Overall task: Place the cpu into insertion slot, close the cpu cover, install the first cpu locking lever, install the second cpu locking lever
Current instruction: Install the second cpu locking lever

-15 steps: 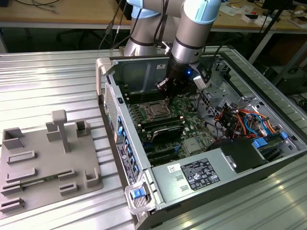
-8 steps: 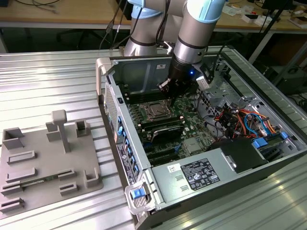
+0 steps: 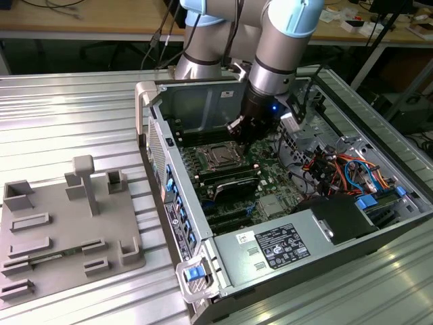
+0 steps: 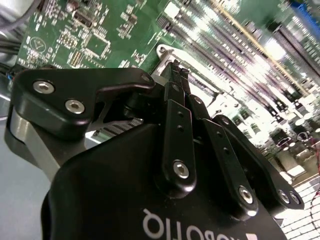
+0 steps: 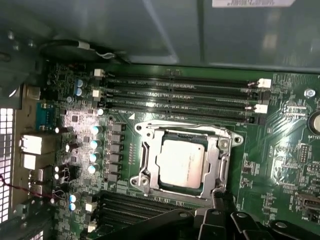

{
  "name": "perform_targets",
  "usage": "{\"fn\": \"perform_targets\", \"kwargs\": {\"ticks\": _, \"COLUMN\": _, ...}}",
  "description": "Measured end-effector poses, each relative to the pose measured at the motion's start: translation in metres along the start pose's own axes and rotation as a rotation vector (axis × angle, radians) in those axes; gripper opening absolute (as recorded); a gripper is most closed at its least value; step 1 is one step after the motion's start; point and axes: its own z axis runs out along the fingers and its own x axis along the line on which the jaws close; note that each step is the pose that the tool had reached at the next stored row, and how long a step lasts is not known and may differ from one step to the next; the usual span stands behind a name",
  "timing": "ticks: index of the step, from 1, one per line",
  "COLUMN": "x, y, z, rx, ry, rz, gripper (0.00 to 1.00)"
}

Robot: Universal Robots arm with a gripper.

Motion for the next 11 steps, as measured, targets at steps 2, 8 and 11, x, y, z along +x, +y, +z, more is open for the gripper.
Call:
{"fn": "perform_targets", "kwargs": {"ticks": 2, "x": 0.0003, "y": -0.0031, "z": -0.0002, "rx": 0.0015, "ry": 0.0002, "rz": 0.0, "gripper": 0.11}}
{"fn": "perform_targets", "kwargs": {"ticks": 8, "x": 0.0015, "y": -0.0074, "z": -0.0001, "rx": 0.0029, "ry": 0.0004, "rz": 0.0, "gripper": 0.11}}
{"fn": "perform_targets", "kwargs": {"ticks": 11, "x": 0.0043, "y": -0.0076, "z": -0.0001, "rx": 0.0029, "ry": 0.0004, "rz": 0.0, "gripper": 0.11}}
